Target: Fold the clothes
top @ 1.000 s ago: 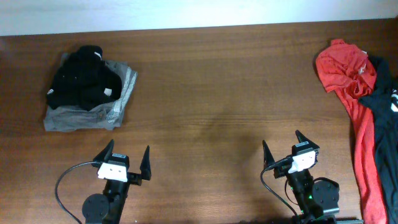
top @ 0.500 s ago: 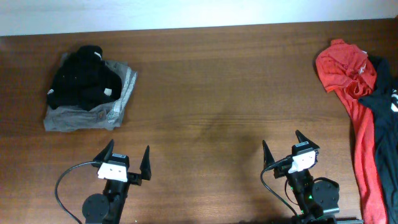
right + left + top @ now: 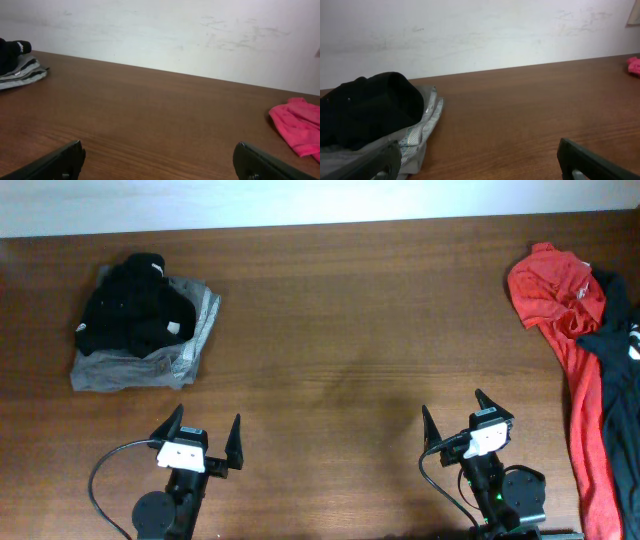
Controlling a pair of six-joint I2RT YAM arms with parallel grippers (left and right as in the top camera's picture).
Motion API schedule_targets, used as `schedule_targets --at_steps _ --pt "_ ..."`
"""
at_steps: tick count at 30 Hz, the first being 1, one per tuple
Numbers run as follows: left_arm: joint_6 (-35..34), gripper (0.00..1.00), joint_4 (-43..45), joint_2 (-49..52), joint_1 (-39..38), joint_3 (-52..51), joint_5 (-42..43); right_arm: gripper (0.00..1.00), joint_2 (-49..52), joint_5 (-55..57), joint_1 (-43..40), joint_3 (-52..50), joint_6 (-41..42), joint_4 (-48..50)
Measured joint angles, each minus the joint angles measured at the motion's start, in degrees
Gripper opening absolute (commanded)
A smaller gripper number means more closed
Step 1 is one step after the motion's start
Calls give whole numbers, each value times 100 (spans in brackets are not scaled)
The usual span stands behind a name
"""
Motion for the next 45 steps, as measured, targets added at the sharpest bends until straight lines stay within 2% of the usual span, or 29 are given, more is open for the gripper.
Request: schedule_targets --at_steps 38,43,45 --pt "0 99 2 0 0 -2 9 99 0 2 0 0 0 0" --pt "-22 99 17 0 0 0 254 99 0 -37 0 -4 2 42" --pt "-31 99 57 0 0 2 483 99 0 -382 0 -15 2 179"
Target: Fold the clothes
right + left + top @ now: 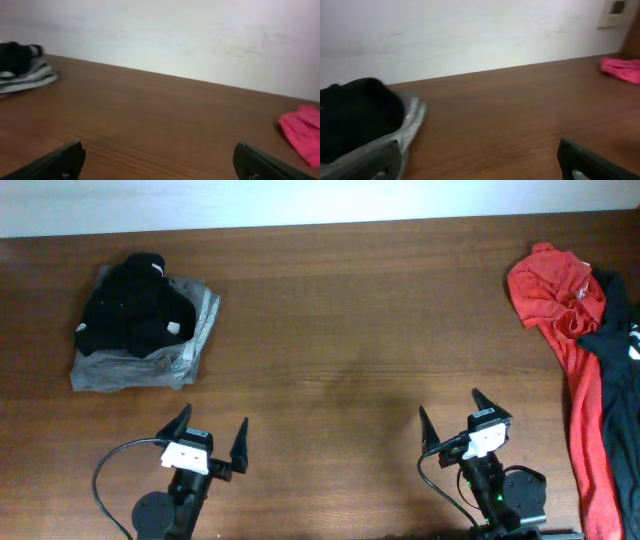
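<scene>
A red garment (560, 300) lies crumpled at the table's right edge, with a black garment (618, 330) partly over it. At the far left a black garment (130, 305) rests on a folded grey one (185, 345). My left gripper (210, 438) stands open near the front edge, nothing between its fingers. My right gripper (449, 418) is open too, near the front right, well short of the red garment (302, 132). The left wrist view shows the black and grey stack (365, 120) at its left.
The brown wooden table (340, 330) runs back to a white wall (300, 200). Cables loop beside both arm bases at the front edge. A wall socket (615, 9) shows at the far right in the left wrist view.
My left gripper has turned a little to the right, so the red garment now shows in its view. My right gripper has turned slightly left. Both stay open; the clothes have not moved.
</scene>
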Controlling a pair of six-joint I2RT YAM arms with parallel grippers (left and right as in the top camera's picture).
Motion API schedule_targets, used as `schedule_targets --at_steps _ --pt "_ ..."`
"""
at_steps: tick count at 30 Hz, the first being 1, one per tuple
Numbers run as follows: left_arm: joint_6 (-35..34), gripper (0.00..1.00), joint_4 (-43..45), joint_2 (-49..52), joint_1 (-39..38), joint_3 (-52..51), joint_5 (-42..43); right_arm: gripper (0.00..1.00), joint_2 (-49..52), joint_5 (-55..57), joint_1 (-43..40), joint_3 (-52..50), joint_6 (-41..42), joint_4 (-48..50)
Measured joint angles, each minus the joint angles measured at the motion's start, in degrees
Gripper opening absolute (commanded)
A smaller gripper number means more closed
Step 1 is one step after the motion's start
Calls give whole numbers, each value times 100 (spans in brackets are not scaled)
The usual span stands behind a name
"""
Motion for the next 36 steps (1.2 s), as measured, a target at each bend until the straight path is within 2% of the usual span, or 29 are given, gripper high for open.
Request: schedule_targets --at_steps 3,7,12,14,17,20,21,24,27,28,31,33,36 --pt "-33 99 -11 20 0 238 223 99 0 -820 0 -4 2 264" --pt "-39 99 31 404 0 1021 212 99 24 -1202 2 205 422 208" --pt "-55 99 -354 2297 0 2896 212 99 841 -684 0 1939 695 -1036" --pt "-61 99 -791 3198 0 3692 212 99 1534 -190 2 2870 715 -2098" --pt "-76 99 -1939 4758 0 5302 236 99 2608 501 0 3945 732 -3298" --pt "-79 99 -2907 6186 0 6926 330 99 4253 968 -4 5320 732 -4288" --pt "-83 99 -3320 6894 0 7788 446 99 4944 769 -15 5888 730 -4649" --pt "-94 99 -3515 7556 0 8601 623 99 6074 144 -15 6758 734 -5132" --pt "-96 99 -3412 7873 0 8929 815 99 6894 0 -94 7276 887 -5436" --pt "-96 99 -3399 7903 0 8937 859 99 7228 37 -240 7571 1058 -5853" --pt "-96 99 -3414 7917 0 8946 942 99 8349 247 -1215 8522 1504 -6476" --pt "-96 99 -3397 7917 0 8957 968 99 9125 247 -2013 9127 1650 -6413" --pt "-96 99 -3526 7925 0 8968 990 99 9711 254 -2721 9490 1742 -6199"
